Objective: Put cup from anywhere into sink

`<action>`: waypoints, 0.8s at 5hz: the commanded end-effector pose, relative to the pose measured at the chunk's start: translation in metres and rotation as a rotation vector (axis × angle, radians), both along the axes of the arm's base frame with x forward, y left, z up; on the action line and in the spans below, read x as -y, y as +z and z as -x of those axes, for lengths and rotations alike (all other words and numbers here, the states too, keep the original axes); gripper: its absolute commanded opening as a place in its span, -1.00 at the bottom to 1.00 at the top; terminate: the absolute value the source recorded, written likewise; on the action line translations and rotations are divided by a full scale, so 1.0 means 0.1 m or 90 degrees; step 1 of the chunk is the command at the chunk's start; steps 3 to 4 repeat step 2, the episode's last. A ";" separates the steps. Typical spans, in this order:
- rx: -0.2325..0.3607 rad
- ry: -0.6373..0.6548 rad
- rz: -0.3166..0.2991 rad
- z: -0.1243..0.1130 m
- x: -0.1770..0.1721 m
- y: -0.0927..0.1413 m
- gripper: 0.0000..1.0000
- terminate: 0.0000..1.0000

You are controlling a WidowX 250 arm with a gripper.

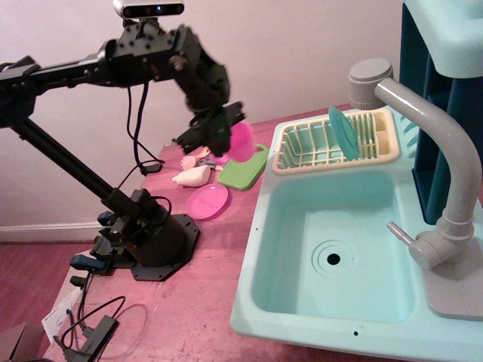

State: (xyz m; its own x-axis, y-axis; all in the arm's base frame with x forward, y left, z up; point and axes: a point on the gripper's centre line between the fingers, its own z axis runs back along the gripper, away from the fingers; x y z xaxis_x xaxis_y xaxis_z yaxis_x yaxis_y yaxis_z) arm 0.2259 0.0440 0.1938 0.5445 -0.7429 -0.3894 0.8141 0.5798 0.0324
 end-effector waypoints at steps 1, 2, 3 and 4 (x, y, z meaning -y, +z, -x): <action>0.028 -0.109 -0.011 -0.66 0.23 0.04 -1.00 -1.00; 0.022 -0.129 0.011 -0.80 0.35 -0.17 -1.00 1.00; 0.022 -0.129 0.011 -0.80 0.35 -0.17 -1.00 1.00; 0.022 -0.129 0.011 -0.80 0.35 -0.17 -1.00 1.00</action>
